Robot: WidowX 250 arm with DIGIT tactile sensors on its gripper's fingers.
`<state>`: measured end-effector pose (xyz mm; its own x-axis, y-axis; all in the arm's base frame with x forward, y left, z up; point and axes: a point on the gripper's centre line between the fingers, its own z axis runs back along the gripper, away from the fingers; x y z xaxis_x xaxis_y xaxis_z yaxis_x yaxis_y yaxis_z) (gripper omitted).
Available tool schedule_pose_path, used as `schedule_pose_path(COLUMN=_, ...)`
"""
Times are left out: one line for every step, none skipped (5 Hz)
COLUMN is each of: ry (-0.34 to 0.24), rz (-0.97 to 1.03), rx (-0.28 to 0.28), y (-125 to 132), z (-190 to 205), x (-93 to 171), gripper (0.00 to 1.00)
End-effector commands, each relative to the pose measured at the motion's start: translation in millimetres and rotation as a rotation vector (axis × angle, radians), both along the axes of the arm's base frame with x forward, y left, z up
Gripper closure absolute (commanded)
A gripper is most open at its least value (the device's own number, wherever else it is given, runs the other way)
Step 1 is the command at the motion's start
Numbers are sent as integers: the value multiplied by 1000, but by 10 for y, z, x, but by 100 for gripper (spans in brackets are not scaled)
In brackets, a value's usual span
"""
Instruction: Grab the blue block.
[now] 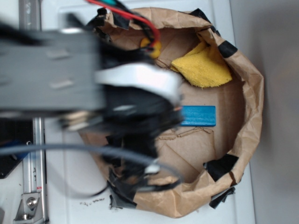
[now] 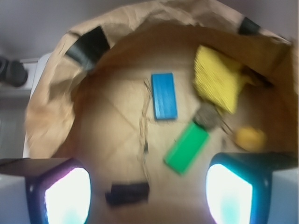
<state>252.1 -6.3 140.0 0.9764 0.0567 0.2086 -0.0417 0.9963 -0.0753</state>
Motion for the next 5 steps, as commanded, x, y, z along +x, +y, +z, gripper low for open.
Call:
schedule_pose_path(ry=34, rz=43, rx=14, y=169, z=-427, x=315, gripper=0)
schedule_pose_path(ry=82, rz=44, rx=12, y=263, z=-724, x=465, gripper=0)
schedule_pose_path(ry=99, rz=13, rx=-19, y=267, z=-896, x=560, gripper=0)
schedule_pose_path(ry=101, rz=-33, rx=-72, y=116, z=-999, x=686, gripper=0)
schedule_pose_path(ry=130, rz=-52, rx=-53, y=-78, z=-1143, x=745, gripper=0)
